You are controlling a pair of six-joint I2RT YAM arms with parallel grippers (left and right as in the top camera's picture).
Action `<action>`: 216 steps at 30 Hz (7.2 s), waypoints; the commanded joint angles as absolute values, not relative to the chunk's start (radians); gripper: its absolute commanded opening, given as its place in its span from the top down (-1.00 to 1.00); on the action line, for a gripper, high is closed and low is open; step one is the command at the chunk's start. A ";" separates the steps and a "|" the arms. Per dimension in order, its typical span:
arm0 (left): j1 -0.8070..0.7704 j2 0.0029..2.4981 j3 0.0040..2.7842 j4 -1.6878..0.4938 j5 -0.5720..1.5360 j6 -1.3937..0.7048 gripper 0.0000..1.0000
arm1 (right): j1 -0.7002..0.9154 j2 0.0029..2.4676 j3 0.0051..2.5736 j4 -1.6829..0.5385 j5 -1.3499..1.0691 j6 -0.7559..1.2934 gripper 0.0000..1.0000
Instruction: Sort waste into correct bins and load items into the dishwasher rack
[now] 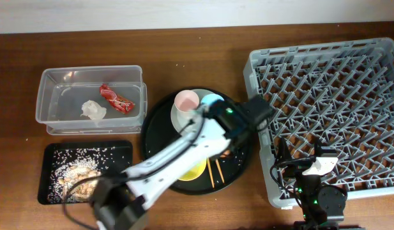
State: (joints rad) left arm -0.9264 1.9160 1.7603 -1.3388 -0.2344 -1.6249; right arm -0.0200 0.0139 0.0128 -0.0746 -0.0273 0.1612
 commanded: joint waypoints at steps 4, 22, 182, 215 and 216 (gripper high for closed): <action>-0.715 1.842 1.760 -1.689 -0.306 -1.836 0.85 | -0.028 0.006 0.006 -0.075 -0.030 0.165 -0.97; -0.123 1.842 1.356 -1.680 -0.337 -1.601 0.85 | -0.028 0.006 0.006 -0.075 -0.030 0.165 -0.97; -0.088 2.034 2.049 -1.135 1.416 0.123 1.00 | 0.122 1.919 2.097 -1.350 -1.185 -0.389 -0.99; -0.187 2.034 2.049 -1.003 1.364 0.133 0.73 | 0.138 1.919 2.096 -1.327 -1.256 -0.389 -0.18; -0.187 2.034 2.049 -1.003 1.364 0.133 0.59 | 0.138 1.919 2.096 -1.327 -1.241 -0.389 -0.18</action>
State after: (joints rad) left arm -0.1905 2.0548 2.0403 -1.0069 1.4170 0.1150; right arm 0.1280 1.9236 2.0789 -1.3273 -1.2808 -0.3969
